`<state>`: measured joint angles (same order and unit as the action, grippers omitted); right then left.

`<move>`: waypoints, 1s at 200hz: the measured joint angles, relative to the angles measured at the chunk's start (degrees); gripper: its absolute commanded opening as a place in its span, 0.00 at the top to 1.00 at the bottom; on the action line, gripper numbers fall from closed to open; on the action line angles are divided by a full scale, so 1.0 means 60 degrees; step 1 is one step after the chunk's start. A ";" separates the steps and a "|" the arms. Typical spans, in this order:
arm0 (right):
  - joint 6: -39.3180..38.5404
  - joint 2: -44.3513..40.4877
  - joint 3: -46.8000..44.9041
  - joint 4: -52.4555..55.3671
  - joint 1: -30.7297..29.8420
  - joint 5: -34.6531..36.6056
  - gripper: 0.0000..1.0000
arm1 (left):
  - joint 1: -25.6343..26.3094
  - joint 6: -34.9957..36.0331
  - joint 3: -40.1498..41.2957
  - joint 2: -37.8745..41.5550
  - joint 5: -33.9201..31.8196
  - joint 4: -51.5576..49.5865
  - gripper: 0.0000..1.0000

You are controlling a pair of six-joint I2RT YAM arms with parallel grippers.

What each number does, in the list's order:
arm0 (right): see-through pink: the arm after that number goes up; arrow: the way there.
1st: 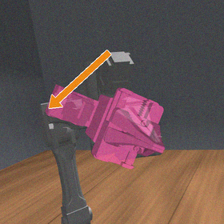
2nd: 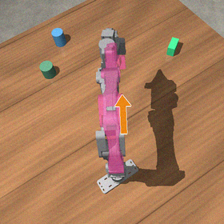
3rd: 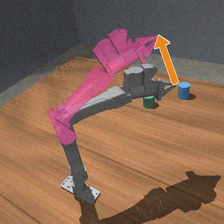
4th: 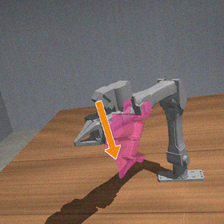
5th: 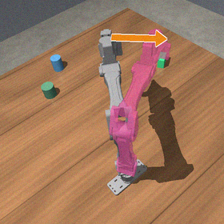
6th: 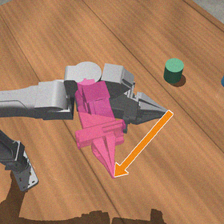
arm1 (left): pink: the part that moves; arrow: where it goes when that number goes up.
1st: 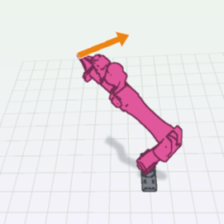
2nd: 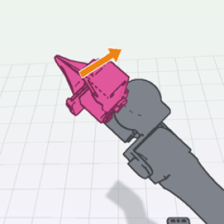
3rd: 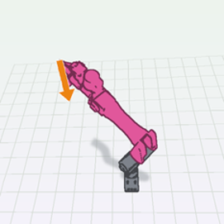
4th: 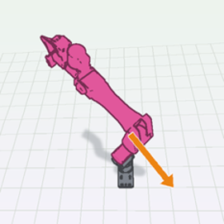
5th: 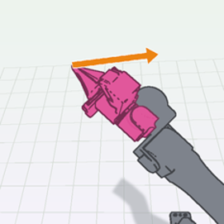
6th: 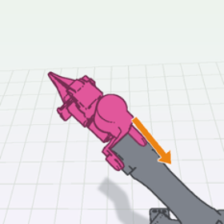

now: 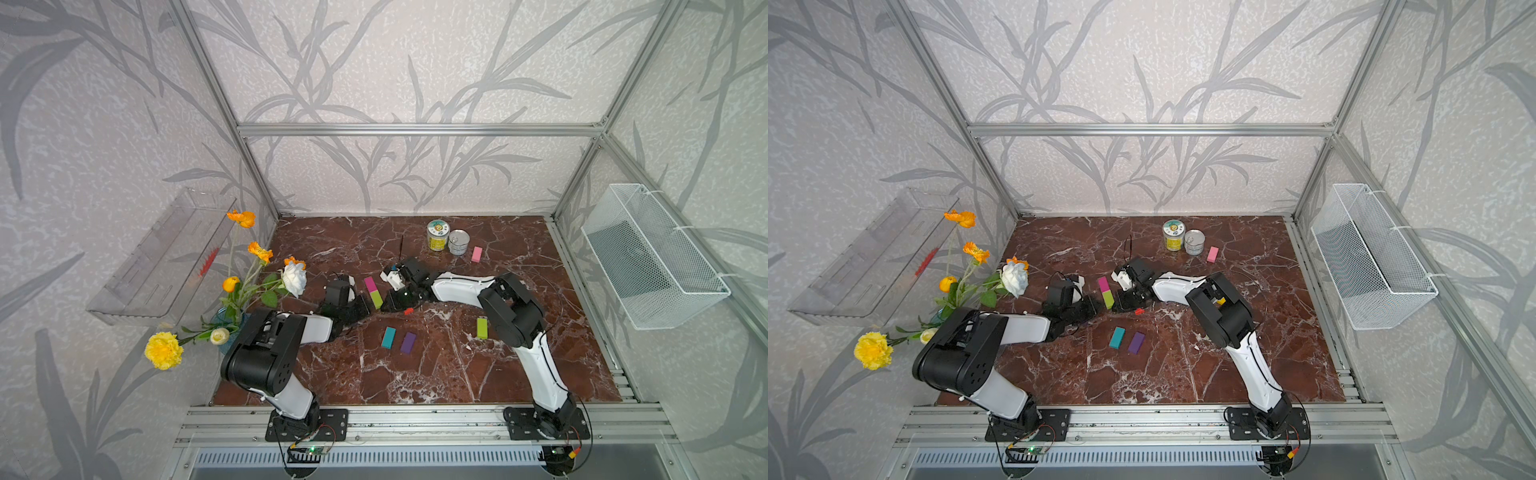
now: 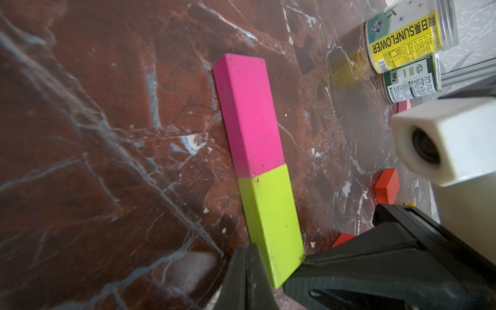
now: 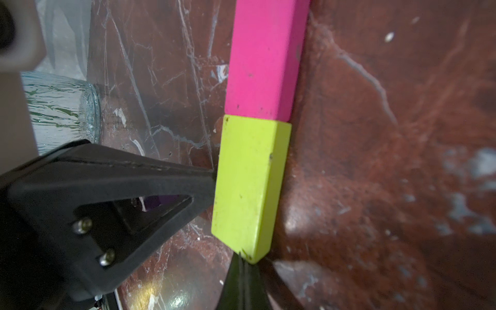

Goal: Assemble the letter v with building blocks
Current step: Assemble the building block at the center of the board.

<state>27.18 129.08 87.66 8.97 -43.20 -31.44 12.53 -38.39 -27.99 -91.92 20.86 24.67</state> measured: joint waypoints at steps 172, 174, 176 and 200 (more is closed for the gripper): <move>-0.1126 -0.1577 -0.1224 0.0452 0.0076 0.1111 0.69 | -0.0033 0.0266 -0.0073 0.0692 -0.0193 -0.1049 0.68; -0.1188 -0.1668 -0.1282 0.0452 0.0076 0.1144 0.67 | -0.0033 0.0299 -0.0069 0.0743 -0.0204 -0.1107 0.67; -0.1180 -0.1767 -0.1344 0.0452 0.0073 0.1213 0.66 | -0.0025 0.0328 -0.0069 0.0798 -0.0233 -0.1173 0.66; -0.1617 -0.2918 -0.1960 0.0419 0.0066 0.1705 0.52 | 0.0138 0.0448 -0.0029 0.1388 -0.0528 -0.1796 0.58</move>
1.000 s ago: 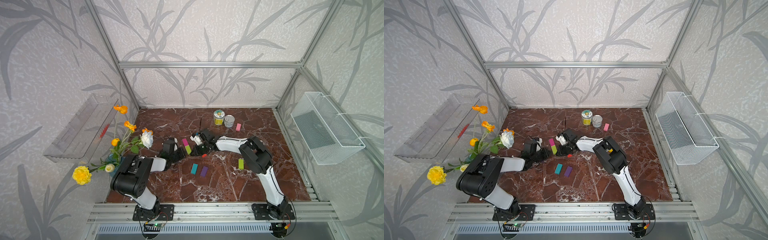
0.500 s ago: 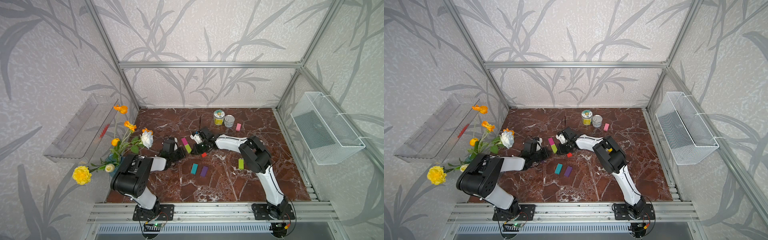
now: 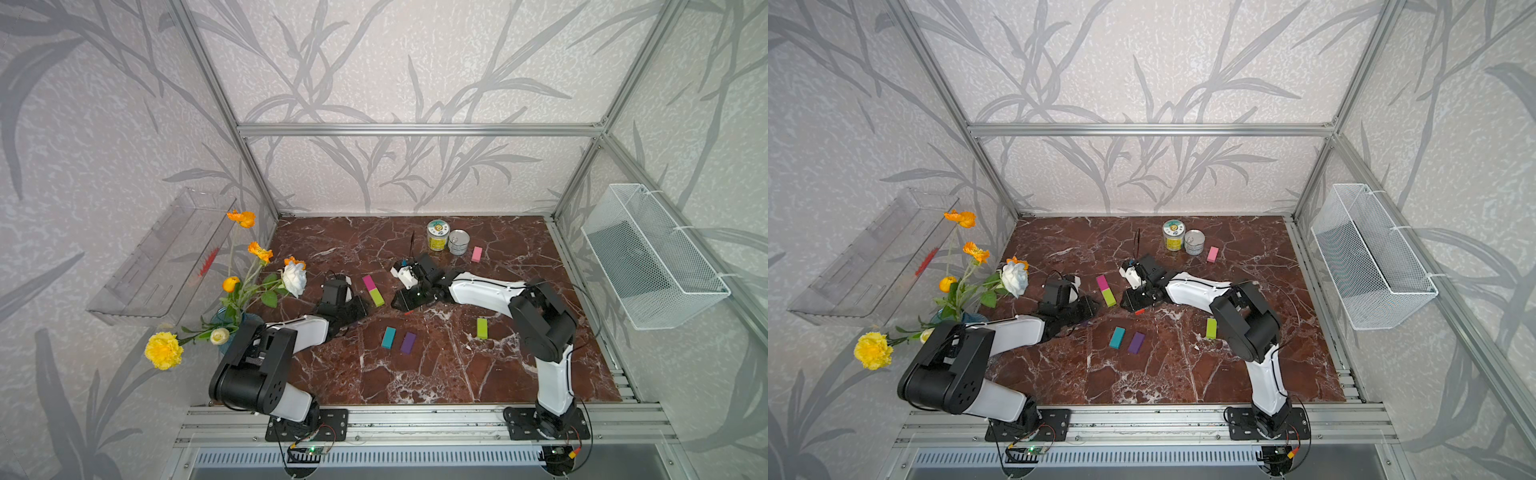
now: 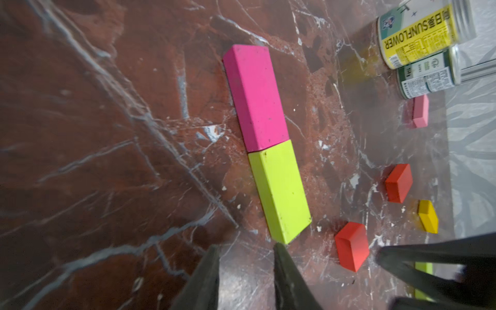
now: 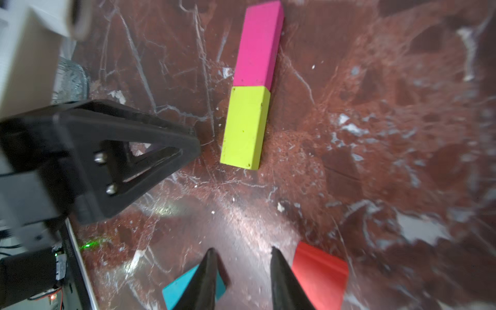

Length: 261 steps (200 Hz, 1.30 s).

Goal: Assemble the letter v with building blocks
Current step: Assemble the building block at the center of the board, then pick up the building block from the center of the board.

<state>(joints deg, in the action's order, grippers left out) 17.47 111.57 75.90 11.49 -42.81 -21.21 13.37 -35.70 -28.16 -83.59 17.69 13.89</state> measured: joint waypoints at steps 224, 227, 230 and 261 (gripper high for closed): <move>-0.2401 0.0790 0.1020 0.2430 -0.0565 0.2769 0.45 | 0.0729 0.0678 0.0488 0.1512 -0.0390 -0.0481 0.66; -0.2397 0.0798 0.1020 0.2444 -0.0565 0.2787 0.45 | 0.0729 0.0678 0.0488 0.1508 -0.0390 -0.0477 0.66; -0.2397 0.0812 0.1020 0.2459 -0.0568 0.2798 0.45 | 0.0729 0.0678 0.0488 0.1501 -0.0386 -0.0474 0.66; -0.2401 0.0922 0.1147 0.2616 -0.0619 0.2965 0.48 | 0.0729 0.0681 0.0488 0.1468 -0.0364 -0.0459 0.66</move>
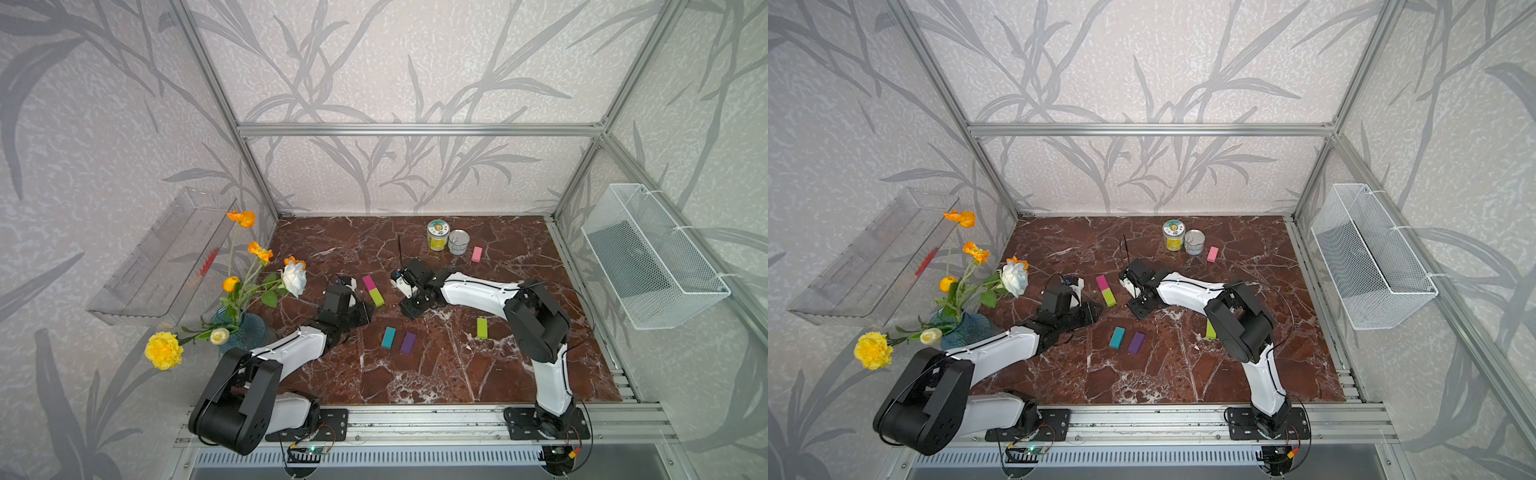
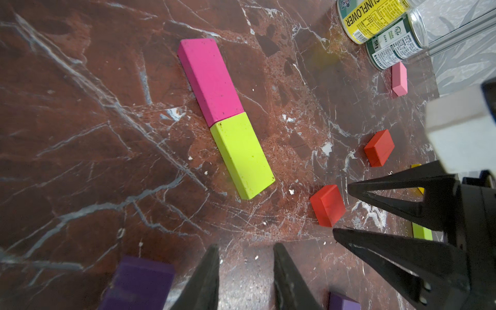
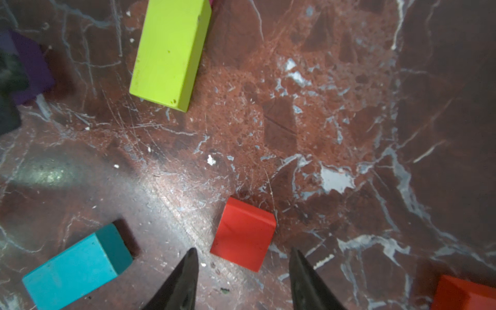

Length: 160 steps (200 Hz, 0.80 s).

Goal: Assemble the letter v with building blocks
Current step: Pick up the building block from the center of the board.

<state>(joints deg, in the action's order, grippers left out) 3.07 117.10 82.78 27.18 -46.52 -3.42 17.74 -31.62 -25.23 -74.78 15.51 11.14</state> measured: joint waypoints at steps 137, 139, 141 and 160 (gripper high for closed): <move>0.0047 0.0517 0.0284 0.0025 -0.0266 0.0430 0.78 | 0.0000 0.0004 0.0004 -0.0240 0.0007 0.0007 0.68; 0.0113 0.0517 0.0284 0.0018 -0.0266 0.0430 0.79 | 0.0000 0.0007 0.0004 -0.0240 0.0007 0.0007 0.68; 0.0040 0.0517 0.0284 0.0018 -0.0266 0.0437 0.80 | 0.0000 0.0004 0.0004 -0.0240 0.0011 0.0007 0.68; 0.0062 0.0517 0.0284 0.0004 -0.0277 0.0495 0.83 | 0.0000 0.0018 0.0004 -0.0240 0.0044 0.0007 0.68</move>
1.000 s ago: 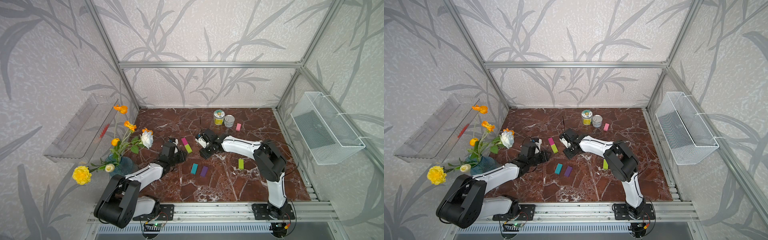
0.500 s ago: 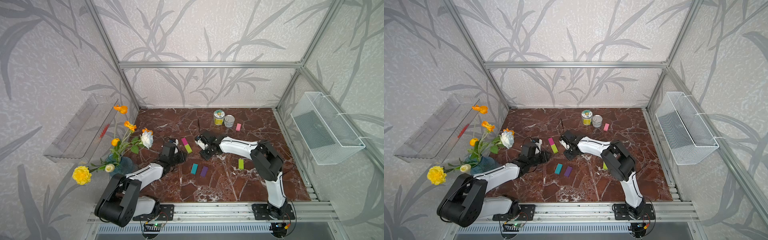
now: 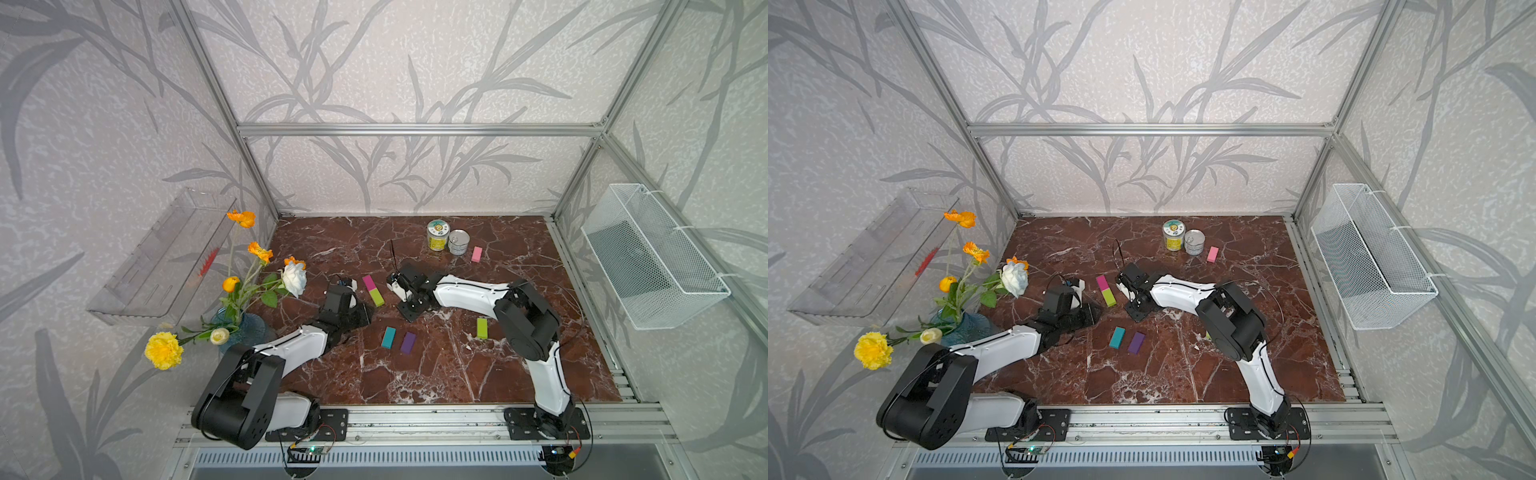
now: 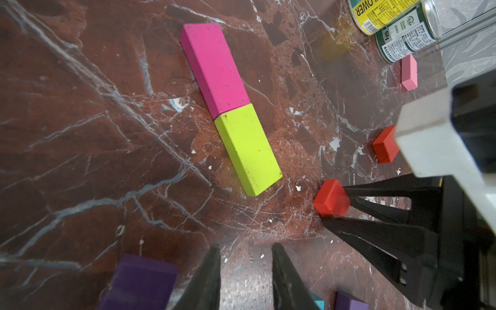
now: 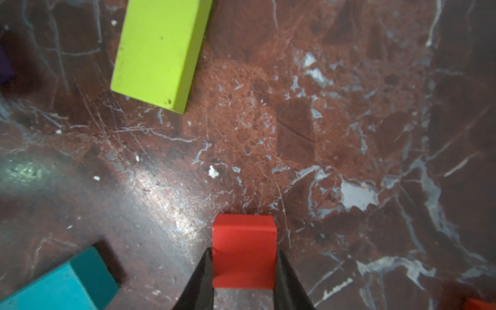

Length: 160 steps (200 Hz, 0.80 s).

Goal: Assemble the letter v with building blocks
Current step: Pick up the building block from the center of the board.

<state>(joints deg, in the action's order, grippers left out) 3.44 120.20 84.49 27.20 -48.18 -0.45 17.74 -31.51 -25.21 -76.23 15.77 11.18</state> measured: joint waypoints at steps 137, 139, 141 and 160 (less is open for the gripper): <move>0.0280 -0.0372 -0.0317 -0.1100 -0.0280 -0.0007 0.83 | 0.0000 0.0102 0.0233 -0.0073 0.0667 0.0506 0.83; 0.0288 -0.0372 -0.0317 -0.1107 -0.0288 -0.0007 0.83 | 0.0004 0.0113 0.0233 -0.0087 0.0674 0.0514 0.83; 0.0299 -0.0372 -0.0317 -0.1111 -0.0291 -0.0007 0.83 | 0.0004 0.0117 0.0233 -0.0106 0.0681 0.0525 0.83; 0.0426 -0.0372 -0.0317 -0.1188 -0.0357 -0.0007 0.83 | 0.0004 0.0117 0.0233 -0.0251 0.0725 0.0627 0.86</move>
<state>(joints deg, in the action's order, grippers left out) 6.00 117.97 82.59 20.08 -50.33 -0.49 17.76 -30.81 -23.81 -77.73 20.12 14.94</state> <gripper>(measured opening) 0.319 0.158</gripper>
